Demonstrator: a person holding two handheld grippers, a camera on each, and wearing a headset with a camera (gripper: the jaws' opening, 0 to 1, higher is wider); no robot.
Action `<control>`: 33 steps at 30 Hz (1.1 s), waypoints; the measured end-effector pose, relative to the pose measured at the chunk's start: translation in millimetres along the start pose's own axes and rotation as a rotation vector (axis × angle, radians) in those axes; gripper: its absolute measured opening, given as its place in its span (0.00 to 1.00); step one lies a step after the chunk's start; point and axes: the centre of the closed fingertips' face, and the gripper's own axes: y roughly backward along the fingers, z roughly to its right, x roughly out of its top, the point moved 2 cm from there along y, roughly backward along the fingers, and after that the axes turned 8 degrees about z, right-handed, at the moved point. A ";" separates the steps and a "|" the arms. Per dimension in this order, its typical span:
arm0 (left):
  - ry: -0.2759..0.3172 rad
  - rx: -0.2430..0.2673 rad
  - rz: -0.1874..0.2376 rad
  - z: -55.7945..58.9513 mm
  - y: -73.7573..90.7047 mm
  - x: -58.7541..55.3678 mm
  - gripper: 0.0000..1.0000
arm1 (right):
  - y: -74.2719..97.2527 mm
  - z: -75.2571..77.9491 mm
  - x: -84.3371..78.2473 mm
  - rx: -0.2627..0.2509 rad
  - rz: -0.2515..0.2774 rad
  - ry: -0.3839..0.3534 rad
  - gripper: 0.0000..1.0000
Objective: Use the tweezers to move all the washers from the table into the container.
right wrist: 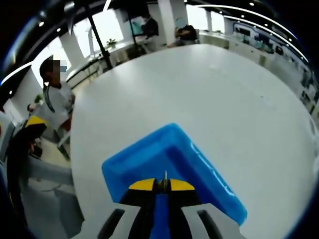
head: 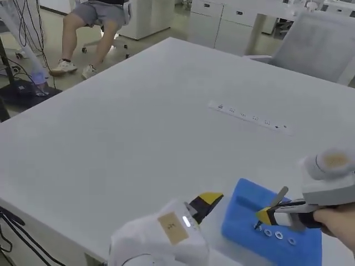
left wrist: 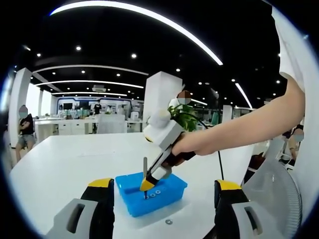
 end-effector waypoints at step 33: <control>0.001 0.001 -0.030 -1.0 -0.5 -6.6 0.84 | 63.7 -63.2 19.4 0.057 0.166 0.093 0.06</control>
